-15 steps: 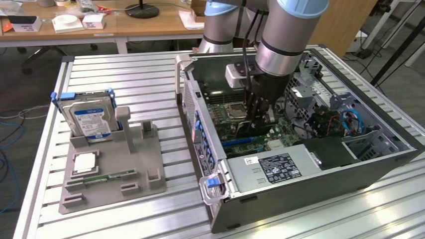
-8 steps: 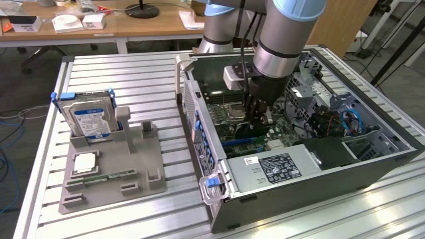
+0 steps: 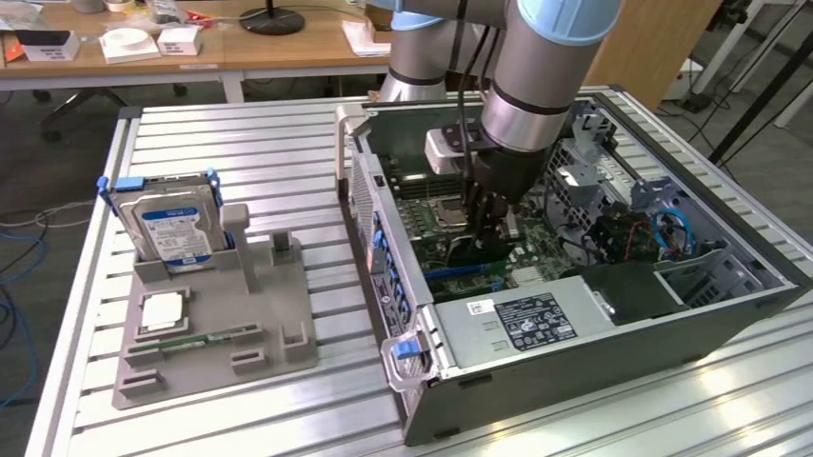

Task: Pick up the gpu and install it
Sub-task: 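Insert the gpu into the slot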

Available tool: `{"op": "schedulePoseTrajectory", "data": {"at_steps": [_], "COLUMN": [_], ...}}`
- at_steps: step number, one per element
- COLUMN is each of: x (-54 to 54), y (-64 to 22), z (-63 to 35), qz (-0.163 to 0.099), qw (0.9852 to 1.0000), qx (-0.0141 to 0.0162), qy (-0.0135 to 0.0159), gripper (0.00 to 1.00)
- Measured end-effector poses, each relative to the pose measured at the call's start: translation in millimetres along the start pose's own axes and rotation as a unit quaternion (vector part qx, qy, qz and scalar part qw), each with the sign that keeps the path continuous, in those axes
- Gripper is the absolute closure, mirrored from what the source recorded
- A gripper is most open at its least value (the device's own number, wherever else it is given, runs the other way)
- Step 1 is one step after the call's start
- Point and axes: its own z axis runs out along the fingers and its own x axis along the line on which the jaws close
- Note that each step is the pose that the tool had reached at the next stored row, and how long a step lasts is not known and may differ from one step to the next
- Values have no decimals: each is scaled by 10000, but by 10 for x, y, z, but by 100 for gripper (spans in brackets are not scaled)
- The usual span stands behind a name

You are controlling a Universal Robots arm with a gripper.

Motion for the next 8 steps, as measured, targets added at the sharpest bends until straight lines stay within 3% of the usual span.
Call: {"op": "schedulePoseTrajectory", "data": {"at_steps": [8], "x": [-3], "y": [13], "z": [31], "qz": [0], "qw": [10000], "qx": [1], "qy": [2], "gripper": [74]}}
